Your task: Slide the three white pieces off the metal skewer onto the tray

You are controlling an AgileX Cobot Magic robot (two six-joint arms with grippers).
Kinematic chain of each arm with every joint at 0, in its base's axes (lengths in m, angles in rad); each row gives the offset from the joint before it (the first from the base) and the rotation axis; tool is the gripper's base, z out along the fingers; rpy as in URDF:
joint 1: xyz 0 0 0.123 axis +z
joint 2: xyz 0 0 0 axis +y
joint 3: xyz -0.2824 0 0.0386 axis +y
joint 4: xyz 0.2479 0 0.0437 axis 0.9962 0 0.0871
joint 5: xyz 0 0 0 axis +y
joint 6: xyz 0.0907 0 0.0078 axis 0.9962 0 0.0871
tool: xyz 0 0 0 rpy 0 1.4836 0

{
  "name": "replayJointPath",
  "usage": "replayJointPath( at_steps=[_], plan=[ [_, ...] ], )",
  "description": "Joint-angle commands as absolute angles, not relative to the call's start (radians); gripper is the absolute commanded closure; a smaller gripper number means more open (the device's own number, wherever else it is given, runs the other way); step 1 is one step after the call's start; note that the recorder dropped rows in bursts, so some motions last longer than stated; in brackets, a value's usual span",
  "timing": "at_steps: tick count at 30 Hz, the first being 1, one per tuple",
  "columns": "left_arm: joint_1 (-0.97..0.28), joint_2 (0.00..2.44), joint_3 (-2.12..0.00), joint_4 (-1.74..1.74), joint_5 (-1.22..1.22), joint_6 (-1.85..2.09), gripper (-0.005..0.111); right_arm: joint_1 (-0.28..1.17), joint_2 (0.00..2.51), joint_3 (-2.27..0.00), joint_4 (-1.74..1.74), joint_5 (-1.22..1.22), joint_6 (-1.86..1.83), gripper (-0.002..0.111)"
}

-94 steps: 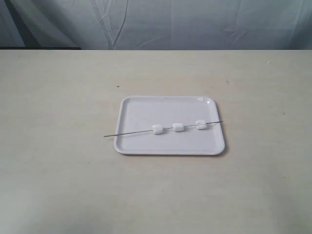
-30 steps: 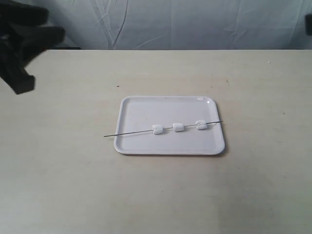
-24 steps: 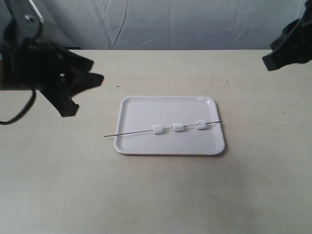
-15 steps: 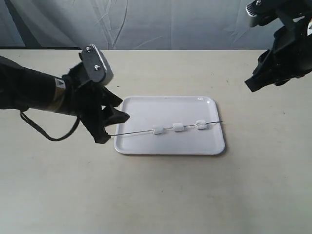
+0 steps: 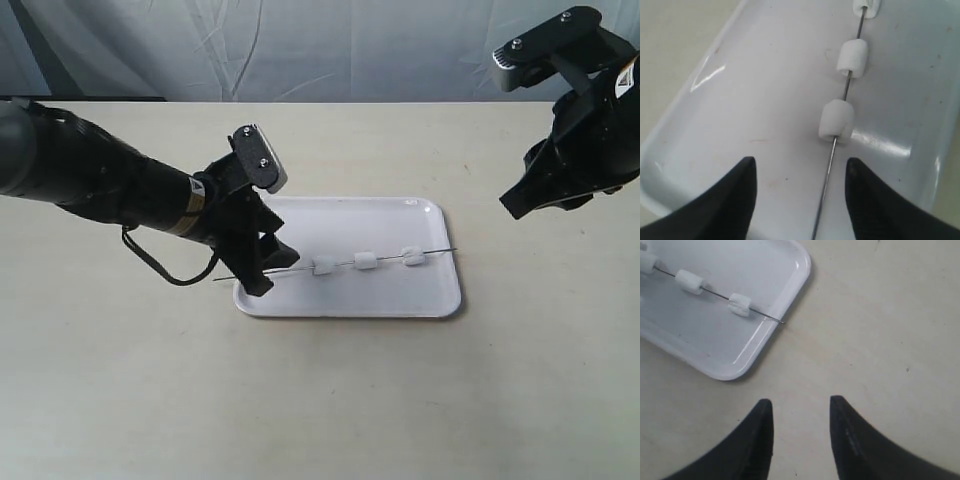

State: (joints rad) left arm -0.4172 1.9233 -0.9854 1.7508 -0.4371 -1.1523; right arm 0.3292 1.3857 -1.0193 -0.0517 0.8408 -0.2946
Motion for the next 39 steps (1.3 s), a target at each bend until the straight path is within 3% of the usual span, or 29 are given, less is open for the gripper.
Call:
replayJointPath(
  at_steps=[1, 23, 39],
  plan=[
    [-0.422, 1.942, -0.987, 1.744, -0.458, -1.168, 0.055, 0.331, 1.388, -1.024, -0.046, 0.845, -0.304, 0.071],
    [-0.422, 1.991, -0.946, 1.744, -0.378, -1.116, 0.059, 0.331, 1.390, -1.024, -0.029, 0.843, -0.306, 0.071],
    [-0.422, 1.991, -0.946, 1.744, -0.370, -1.118, 0.102, 0.331, 1.390, -1.024, 0.024, 0.846, -0.306, 0.071]
  ],
)
